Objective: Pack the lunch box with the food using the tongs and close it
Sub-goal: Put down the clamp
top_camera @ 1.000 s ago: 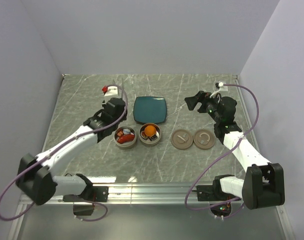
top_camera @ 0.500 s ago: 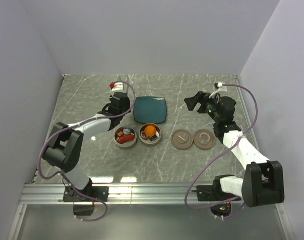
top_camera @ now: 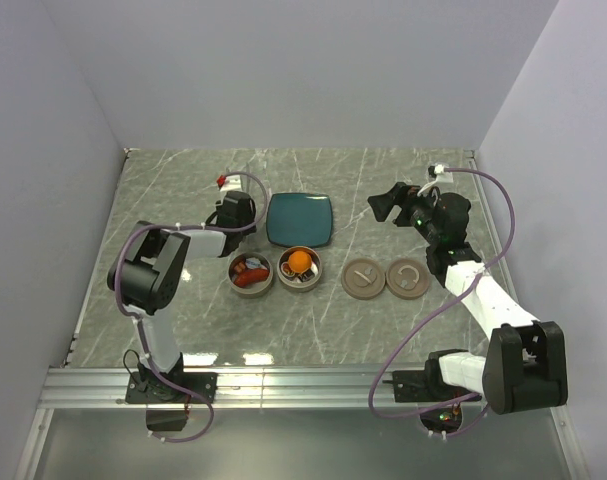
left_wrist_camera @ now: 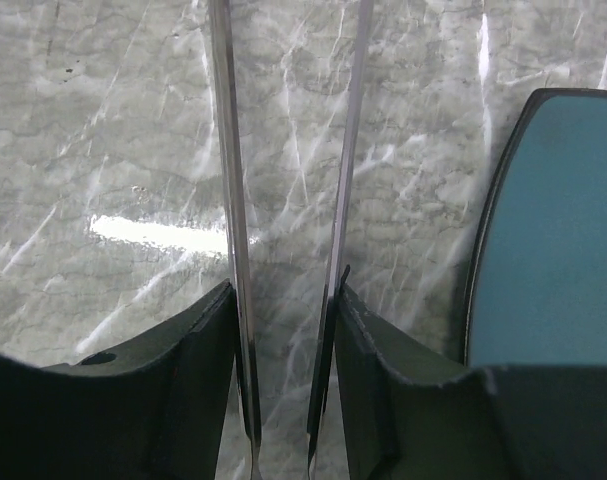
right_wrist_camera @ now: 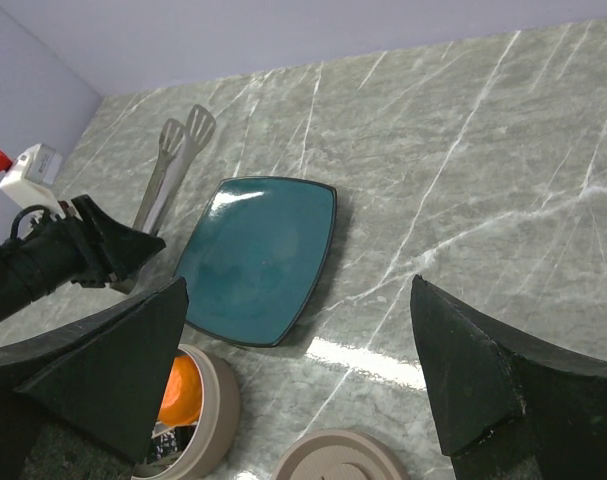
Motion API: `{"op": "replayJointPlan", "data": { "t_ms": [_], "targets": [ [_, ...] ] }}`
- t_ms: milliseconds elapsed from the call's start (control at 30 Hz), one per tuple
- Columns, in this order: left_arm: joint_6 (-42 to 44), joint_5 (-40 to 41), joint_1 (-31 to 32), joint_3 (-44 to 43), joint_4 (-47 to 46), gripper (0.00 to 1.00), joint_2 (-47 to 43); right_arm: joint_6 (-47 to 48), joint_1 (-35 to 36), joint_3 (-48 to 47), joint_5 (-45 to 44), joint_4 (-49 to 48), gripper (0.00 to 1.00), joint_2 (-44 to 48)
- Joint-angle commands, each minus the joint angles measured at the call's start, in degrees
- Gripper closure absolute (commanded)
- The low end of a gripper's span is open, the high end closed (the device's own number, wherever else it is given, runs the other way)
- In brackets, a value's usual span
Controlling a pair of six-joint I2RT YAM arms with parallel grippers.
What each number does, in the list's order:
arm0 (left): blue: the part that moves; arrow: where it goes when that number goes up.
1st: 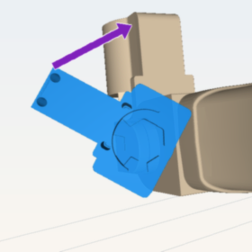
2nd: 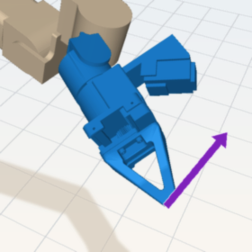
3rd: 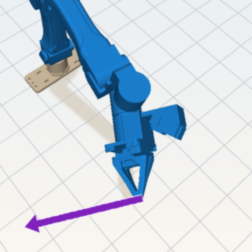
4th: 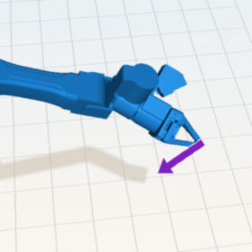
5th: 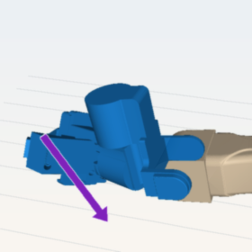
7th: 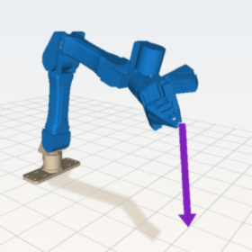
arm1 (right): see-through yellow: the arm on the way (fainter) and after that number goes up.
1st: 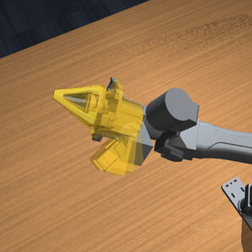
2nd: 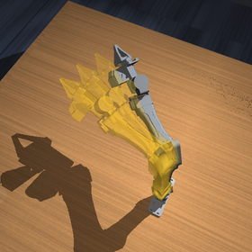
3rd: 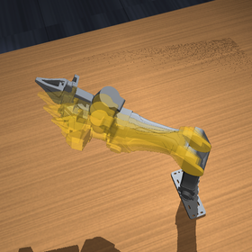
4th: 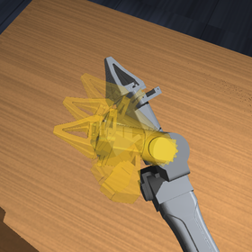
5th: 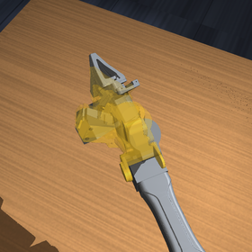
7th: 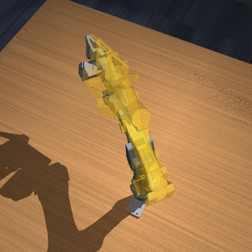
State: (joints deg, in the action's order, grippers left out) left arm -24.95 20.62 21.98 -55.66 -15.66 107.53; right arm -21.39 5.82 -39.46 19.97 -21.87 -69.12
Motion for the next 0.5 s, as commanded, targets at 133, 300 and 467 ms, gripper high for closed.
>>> {"op": "replayJointPlan", "data": {
  "t_ms": [133,300,467],
  "targets": [
    [-1.2,-1.8,-0.3,-2.4,-2.5,0.49,0.9,0.3,-0.5,-2.9,0.5,-2.5,0.02,0.0],
    [-1.8,-1.9,-0.3,-2.4,-1.7,0.4,0.8,0.3,-0.5,-2.9,0.8,-2.4,0.02,0.0],
    [-1.7,-1.7,-0.3,-2.5,-0.5,0.21,0.1,0.3,-0.5,-3.0,0.9,-2.4,0.02,0.0]
  ]
}}
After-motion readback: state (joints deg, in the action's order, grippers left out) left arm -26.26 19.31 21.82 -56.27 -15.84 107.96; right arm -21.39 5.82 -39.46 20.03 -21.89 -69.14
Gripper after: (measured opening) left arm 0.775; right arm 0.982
